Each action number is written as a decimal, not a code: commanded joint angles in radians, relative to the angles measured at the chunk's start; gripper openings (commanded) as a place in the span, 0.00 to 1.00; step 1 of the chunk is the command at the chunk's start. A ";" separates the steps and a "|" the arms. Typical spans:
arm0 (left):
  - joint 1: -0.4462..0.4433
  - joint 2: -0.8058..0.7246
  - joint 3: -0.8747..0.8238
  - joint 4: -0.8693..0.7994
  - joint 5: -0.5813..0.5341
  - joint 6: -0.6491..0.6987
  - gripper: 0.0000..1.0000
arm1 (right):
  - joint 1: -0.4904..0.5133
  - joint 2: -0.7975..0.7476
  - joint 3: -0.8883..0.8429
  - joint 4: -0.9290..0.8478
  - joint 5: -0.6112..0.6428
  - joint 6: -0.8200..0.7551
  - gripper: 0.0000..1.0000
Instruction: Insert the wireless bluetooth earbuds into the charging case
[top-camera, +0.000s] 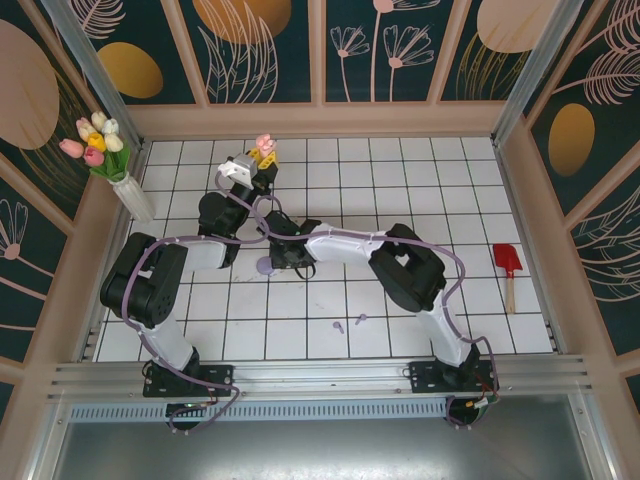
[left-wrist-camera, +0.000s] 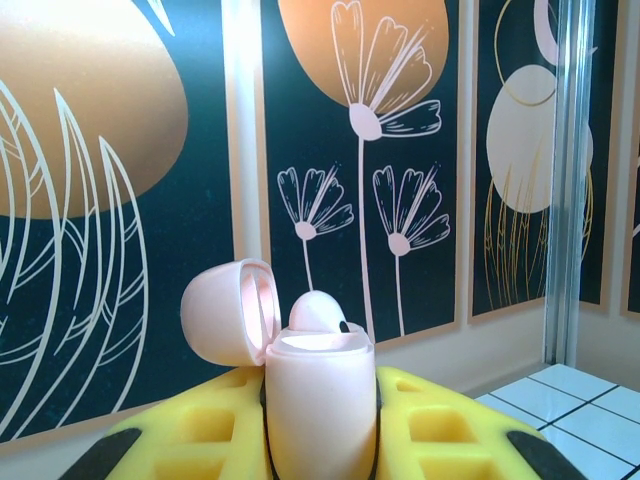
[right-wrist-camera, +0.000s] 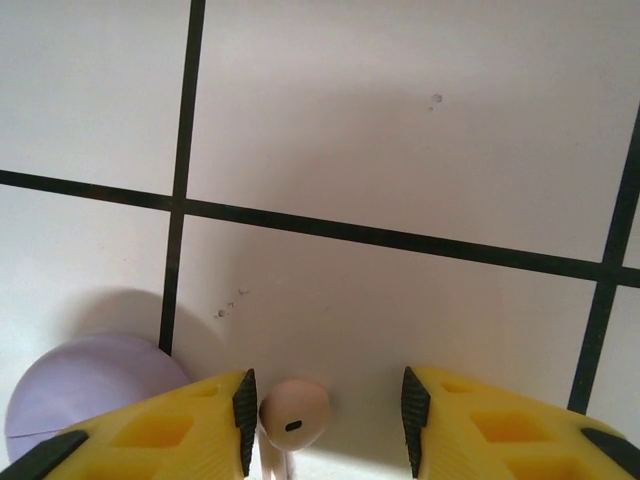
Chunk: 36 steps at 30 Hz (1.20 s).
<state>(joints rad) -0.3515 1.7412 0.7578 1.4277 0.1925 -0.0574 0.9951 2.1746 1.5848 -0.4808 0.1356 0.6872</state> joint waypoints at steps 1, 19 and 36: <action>-0.006 -0.022 -0.006 0.050 0.015 -0.013 0.00 | 0.036 0.068 0.027 -0.072 0.012 -0.032 0.41; -0.006 -0.021 0.008 0.055 0.050 -0.049 0.00 | 0.038 -0.049 -0.155 -0.082 0.095 -0.056 0.22; -0.006 -0.013 0.025 0.054 0.084 -0.086 0.00 | -0.047 -0.329 -0.369 -0.089 0.135 0.045 0.47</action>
<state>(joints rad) -0.3553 1.7412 0.7593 1.4395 0.2562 -0.1204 0.9436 1.9087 1.2247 -0.5365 0.2718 0.6800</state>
